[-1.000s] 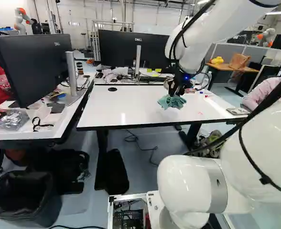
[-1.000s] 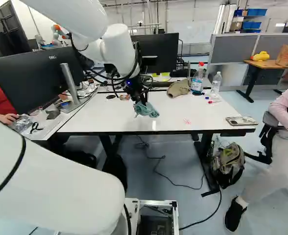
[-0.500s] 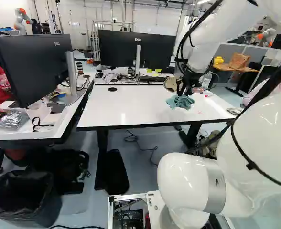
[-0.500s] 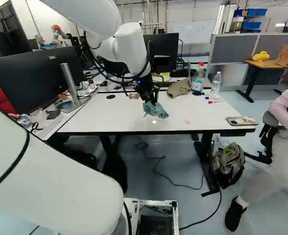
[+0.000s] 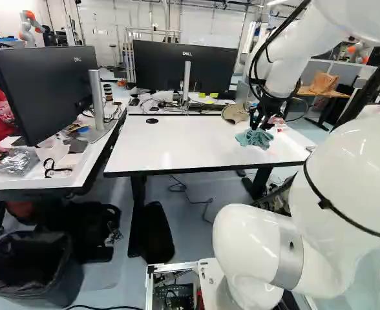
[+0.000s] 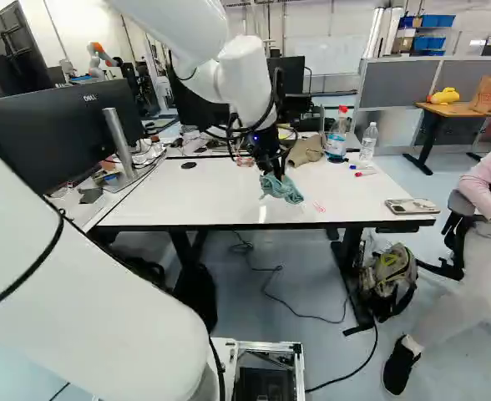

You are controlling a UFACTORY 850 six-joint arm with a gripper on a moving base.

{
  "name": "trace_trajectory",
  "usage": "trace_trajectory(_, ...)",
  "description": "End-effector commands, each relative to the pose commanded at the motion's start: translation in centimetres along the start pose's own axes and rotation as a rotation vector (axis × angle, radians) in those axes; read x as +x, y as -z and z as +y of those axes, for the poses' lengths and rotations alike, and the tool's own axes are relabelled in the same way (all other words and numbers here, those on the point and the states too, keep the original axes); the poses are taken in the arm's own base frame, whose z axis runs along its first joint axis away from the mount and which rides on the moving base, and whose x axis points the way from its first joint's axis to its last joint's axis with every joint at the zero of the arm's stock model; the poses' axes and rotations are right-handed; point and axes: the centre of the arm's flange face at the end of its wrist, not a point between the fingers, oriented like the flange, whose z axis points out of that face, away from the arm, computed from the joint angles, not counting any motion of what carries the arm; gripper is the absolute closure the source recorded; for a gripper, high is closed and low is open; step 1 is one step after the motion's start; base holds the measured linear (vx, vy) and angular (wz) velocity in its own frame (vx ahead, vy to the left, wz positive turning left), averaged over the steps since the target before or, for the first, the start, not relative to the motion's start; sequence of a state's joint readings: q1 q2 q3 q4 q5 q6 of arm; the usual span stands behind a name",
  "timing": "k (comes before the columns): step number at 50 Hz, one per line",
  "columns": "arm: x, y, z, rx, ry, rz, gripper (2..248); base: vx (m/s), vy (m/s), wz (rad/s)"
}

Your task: Clean the table with the green towel

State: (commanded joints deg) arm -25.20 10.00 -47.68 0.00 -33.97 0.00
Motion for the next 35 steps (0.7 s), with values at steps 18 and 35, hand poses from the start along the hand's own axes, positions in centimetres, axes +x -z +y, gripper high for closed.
trace_trajectory(18,1.6,-0.6,2.9,-0.027,-0.062,-0.004,212,0.000,0.000,0.000)
trace_trajectory(35,4.0,-1.6,5.2,-0.045,-0.105,-0.008,212,0.000,0.000,0.000)
